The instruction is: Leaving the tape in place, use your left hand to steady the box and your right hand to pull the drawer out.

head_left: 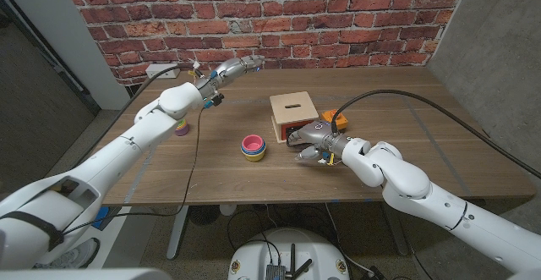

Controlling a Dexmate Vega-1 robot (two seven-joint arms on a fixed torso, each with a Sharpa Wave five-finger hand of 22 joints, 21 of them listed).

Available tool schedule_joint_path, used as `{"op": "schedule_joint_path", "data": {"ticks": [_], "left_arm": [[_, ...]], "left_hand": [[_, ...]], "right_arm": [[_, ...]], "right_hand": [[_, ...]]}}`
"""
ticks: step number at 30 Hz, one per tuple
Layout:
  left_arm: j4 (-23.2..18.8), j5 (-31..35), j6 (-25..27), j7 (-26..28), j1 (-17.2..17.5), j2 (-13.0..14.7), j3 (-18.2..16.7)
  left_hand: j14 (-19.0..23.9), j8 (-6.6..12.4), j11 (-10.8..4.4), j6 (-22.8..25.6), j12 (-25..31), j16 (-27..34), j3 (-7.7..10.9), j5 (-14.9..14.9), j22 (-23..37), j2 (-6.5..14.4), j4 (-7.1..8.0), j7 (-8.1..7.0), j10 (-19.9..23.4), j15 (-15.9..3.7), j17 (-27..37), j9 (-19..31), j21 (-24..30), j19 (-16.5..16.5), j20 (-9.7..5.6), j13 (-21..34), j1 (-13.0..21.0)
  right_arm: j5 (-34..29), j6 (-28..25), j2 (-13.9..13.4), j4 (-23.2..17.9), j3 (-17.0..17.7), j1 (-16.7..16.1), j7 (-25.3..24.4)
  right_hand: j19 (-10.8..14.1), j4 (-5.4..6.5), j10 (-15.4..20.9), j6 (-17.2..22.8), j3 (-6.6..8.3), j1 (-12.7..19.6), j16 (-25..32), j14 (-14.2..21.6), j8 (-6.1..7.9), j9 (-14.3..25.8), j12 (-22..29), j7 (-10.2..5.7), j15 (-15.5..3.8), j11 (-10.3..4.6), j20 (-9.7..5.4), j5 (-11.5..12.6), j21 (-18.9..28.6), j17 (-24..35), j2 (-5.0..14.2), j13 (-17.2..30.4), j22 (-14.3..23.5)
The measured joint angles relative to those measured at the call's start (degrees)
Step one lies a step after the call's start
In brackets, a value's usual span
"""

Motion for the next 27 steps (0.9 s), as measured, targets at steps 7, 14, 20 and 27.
{"op": "schedule_joint_path", "data": {"ticks": [7, 14, 20, 27], "left_arm": [[0.24, 0.10, -0.25, -0.26, -0.20, -0.31, 0.25], [0.31, 0.13, -0.47, -0.32, -0.22, -0.47, 0.34], [0.10, 0.13, -0.49, -0.25, -0.09, -0.47, 0.34], [-0.54, 0.07, -0.49, 0.07, 0.55, -0.28, 0.23]], "left_hand": [[0.00, 0.00, 0.00, 0.26, 0.00, 0.00, 0.24, 0.00, 0.00, 0.00, 0.24, 0.25, 0.00, 0.00, 0.07, 0.00, 0.00, 0.00, 0.00, 0.00, 0.00], [0.00, 0.00, 0.00, 0.26, 0.00, 0.00, 0.24, 0.00, 0.00, 0.11, 0.24, 0.25, 0.00, 0.00, 0.07, 0.00, 0.00, 0.00, 0.00, -0.01, -0.12], [-0.01, 0.00, 0.00, 0.25, 0.00, 0.00, 0.48, 0.00, 0.00, -0.11, -0.01, 0.26, 0.00, 0.00, 0.07, 0.00, 0.00, 0.00, 0.00, -0.01, -0.34], [-0.01, 0.00, 0.00, 0.25, 0.00, 0.00, 0.48, 0.00, 0.00, -0.11, 0.00, 0.25, 0.00, -0.01, 0.07, 0.00, 0.00, 0.00, 0.00, -0.01, -0.34]], "right_arm": [[-0.04, 0.62, 0.00, 0.41, -0.25, 0.52, -0.10], [-0.78, 1.11, 0.19, 0.89, -0.66, 0.91, -0.41], [-1.63, 1.42, 0.46, 1.35, -0.96, 1.18, -0.94], [-2.80, 1.99, 0.73, 1.85, -1.25, 1.46, -1.54]], "right_hand": [[1.43, -0.26, 0.72, 0.95, -0.26, 0.68, 0.87, 0.61, 0.31, 0.01, 0.21, -0.34, 0.00, -0.72, -0.19, 0.00, 0.28, 0.53, 0.67, 0.38, 0.00], [3.85, -0.86, 1.94, 3.06, 0.00, 2.46, 1.88, 1.88, 0.95, 0.32, 0.65, -0.81, -0.17, -1.33, -0.55, -0.41, 0.77, 1.25, 0.26, 0.79, -0.01], [5.43, -0.86, 2.82, 4.34, 0.00, 2.80, 2.31, 2.55, 1.34, 0.41, 0.86, -0.84, -0.10, -1.27, -0.72, -0.45, 1.34, 1.32, -0.09, 1.06, -0.01], [7.39, -0.86, 4.12, 5.57, 0.01, 3.59, 2.53, 4.01, 1.61, 0.37, 1.09, -1.80, -0.30, -2.02, -1.03, -0.72, 1.85, 1.32, -0.20, 1.32, -0.14]]}}
